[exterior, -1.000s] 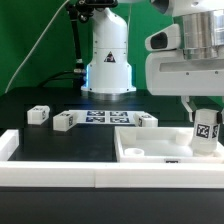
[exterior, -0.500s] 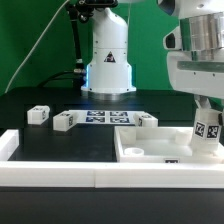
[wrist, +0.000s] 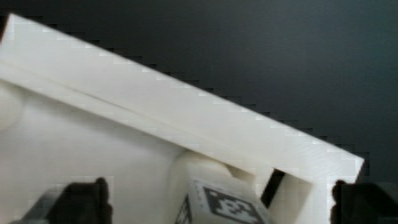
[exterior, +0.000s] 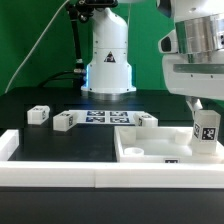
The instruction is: Assemble one leg
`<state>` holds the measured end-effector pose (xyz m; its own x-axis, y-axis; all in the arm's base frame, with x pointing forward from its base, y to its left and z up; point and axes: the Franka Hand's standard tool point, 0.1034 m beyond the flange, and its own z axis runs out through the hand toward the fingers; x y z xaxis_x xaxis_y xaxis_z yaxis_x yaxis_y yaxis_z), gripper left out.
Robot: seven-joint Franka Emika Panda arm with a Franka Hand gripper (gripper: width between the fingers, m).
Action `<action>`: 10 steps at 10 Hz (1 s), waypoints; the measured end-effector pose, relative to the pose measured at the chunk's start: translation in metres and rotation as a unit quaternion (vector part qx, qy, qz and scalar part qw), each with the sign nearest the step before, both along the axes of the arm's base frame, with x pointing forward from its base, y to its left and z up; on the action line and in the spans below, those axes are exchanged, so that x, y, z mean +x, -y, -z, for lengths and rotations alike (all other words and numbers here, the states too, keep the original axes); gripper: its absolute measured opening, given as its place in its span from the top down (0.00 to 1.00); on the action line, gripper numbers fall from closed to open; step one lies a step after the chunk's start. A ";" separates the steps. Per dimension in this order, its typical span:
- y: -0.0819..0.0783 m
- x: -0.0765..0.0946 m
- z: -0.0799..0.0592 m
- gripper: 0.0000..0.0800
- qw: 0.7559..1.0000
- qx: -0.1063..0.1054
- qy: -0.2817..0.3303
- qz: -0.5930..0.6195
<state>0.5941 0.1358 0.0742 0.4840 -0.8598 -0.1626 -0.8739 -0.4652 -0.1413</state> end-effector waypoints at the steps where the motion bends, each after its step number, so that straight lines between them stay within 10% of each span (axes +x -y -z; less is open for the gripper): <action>1: 0.003 0.000 0.000 0.20 0.997 -0.004 0.016 -0.081; 10: 0.013 0.022 -0.020 0.19 0.821 -0.080 0.088 -0.558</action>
Offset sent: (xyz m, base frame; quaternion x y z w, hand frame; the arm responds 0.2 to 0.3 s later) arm 0.0141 -0.0245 0.0131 -0.0790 0.0180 -0.3534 0.9320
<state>0.6157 0.1229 0.0939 0.9890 0.1324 0.0656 0.1374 -0.9874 -0.0791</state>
